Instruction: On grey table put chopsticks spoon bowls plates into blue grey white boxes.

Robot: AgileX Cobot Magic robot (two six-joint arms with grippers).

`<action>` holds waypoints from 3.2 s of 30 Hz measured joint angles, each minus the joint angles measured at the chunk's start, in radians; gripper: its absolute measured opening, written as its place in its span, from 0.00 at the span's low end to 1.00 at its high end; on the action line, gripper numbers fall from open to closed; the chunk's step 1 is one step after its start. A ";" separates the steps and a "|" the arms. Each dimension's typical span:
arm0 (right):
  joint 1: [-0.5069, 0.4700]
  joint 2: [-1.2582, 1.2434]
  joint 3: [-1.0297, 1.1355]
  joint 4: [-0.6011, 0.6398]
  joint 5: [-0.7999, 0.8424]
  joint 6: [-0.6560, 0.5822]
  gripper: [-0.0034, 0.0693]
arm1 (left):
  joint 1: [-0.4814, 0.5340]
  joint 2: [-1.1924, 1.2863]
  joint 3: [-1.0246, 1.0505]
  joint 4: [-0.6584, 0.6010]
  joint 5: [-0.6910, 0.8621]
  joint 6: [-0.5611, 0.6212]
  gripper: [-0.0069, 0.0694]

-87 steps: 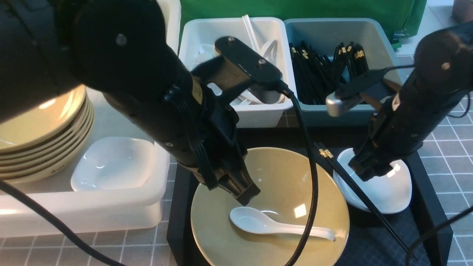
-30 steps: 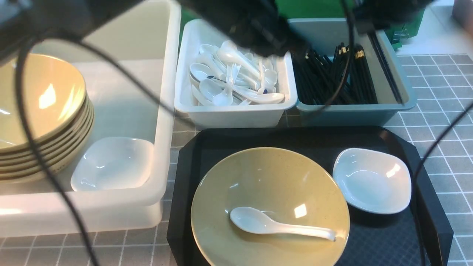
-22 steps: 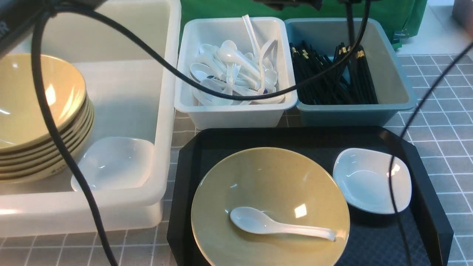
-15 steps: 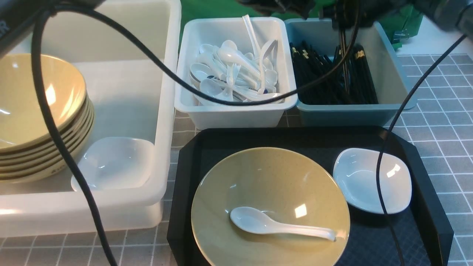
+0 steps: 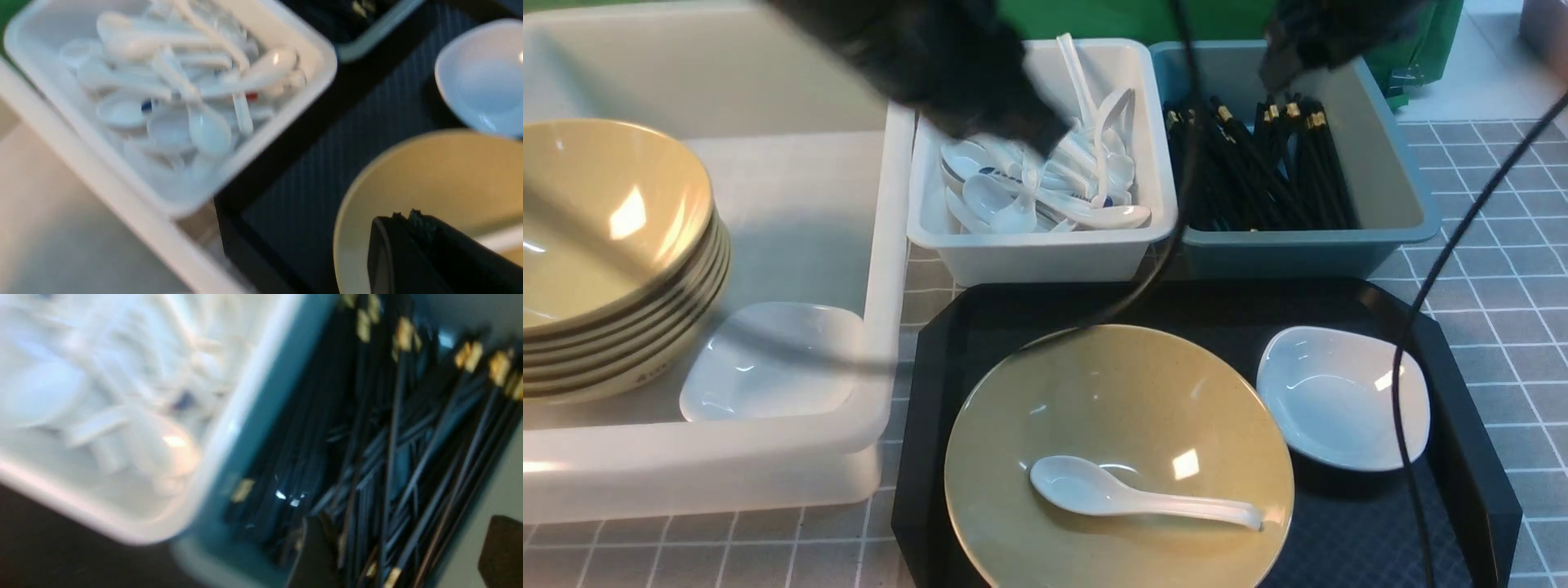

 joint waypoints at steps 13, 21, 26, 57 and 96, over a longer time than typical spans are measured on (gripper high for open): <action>0.350 -0.396 0.664 0.008 0.007 -0.266 0.77 | 0.000 -0.393 0.454 -0.013 0.016 -0.064 0.07; 0.519 -0.326 0.779 -0.008 -0.002 -0.355 0.77 | 0.000 -0.461 0.565 -0.062 0.008 -0.064 0.07; 0.556 -0.224 0.780 -0.068 -0.037 -0.359 0.77 | 0.000 -0.468 0.617 -0.106 -0.047 -0.059 0.07; 0.393 -0.029 0.177 -0.220 -0.256 -0.052 0.24 | 0.406 -0.240 0.330 -0.243 -0.179 0.119 0.07; 0.325 -0.439 0.086 -0.173 0.028 0.056 0.51 | 0.051 0.466 -0.032 -0.091 0.010 0.083 0.72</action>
